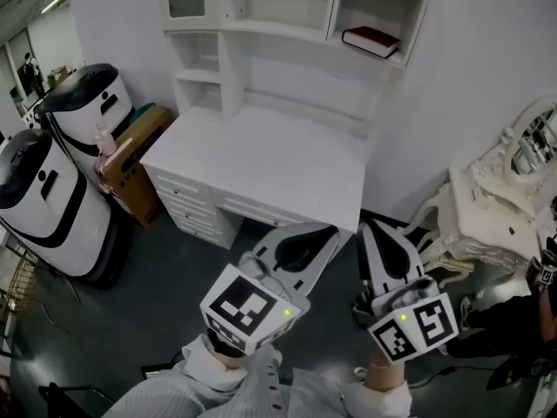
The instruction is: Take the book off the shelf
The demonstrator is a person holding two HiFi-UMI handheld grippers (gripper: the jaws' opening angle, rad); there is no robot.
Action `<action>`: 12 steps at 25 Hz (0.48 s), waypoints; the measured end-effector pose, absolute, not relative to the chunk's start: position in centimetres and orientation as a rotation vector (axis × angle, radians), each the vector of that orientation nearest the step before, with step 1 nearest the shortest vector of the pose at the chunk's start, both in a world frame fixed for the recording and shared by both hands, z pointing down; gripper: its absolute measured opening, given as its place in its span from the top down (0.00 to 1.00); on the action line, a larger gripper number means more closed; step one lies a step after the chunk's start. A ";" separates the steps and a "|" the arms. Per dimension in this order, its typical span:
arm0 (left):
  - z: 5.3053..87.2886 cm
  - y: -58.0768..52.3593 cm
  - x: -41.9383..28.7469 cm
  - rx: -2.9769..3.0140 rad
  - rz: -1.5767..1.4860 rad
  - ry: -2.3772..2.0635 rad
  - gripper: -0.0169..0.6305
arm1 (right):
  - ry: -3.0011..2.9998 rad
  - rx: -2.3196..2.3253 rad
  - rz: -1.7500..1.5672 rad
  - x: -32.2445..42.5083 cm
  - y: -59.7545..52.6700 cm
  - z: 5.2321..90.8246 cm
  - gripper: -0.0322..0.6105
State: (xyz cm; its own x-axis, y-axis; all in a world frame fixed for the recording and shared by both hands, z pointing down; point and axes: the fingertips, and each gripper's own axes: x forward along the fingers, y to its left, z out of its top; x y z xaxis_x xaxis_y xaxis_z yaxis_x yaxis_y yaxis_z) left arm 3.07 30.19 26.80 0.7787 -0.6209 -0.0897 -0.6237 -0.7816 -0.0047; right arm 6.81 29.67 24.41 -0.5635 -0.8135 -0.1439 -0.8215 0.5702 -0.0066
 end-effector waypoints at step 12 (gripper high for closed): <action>27.9 29.2 3.5 -2.926 0.104 1.063 0.96 | 2.648 -1.388 0.046 8.1 28.4 25.5 0.93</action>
